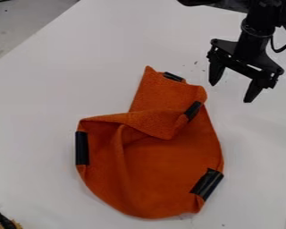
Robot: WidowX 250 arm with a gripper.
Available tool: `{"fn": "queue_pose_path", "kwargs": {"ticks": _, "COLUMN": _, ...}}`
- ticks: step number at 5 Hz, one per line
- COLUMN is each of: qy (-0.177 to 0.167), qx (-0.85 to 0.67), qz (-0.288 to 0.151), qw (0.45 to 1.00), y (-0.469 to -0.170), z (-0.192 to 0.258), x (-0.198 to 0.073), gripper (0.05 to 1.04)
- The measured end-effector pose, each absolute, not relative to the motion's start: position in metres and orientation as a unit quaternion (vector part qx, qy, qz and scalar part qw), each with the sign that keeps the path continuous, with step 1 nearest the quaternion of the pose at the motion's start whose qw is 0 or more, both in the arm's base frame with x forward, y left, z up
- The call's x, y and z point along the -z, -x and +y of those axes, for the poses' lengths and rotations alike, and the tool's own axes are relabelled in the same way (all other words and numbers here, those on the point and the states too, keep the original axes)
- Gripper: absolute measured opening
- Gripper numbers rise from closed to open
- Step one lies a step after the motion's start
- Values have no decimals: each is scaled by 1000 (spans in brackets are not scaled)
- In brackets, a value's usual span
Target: Unfold cloth from bottom right to top left
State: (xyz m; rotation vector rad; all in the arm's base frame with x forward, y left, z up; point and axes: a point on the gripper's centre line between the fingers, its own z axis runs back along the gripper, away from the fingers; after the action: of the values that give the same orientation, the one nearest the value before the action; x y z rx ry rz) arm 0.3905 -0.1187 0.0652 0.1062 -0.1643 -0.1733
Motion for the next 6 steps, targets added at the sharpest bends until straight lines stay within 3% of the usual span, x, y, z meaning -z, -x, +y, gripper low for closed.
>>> {"fn": "queue_pose_path", "kwargs": {"ticks": 2, "qy": -54, "qx": 65, "qz": -38, "qw": 996, "y": -373, "z": -106, "x": -33, "gripper": 999}}
{"fn": "queue_pose_path", "kwargs": {"ticks": 6, "qy": -76, "qx": 2, "qz": -42, "qw": 996, "y": -349, "z": -65, "x": -37, "gripper": 999}}
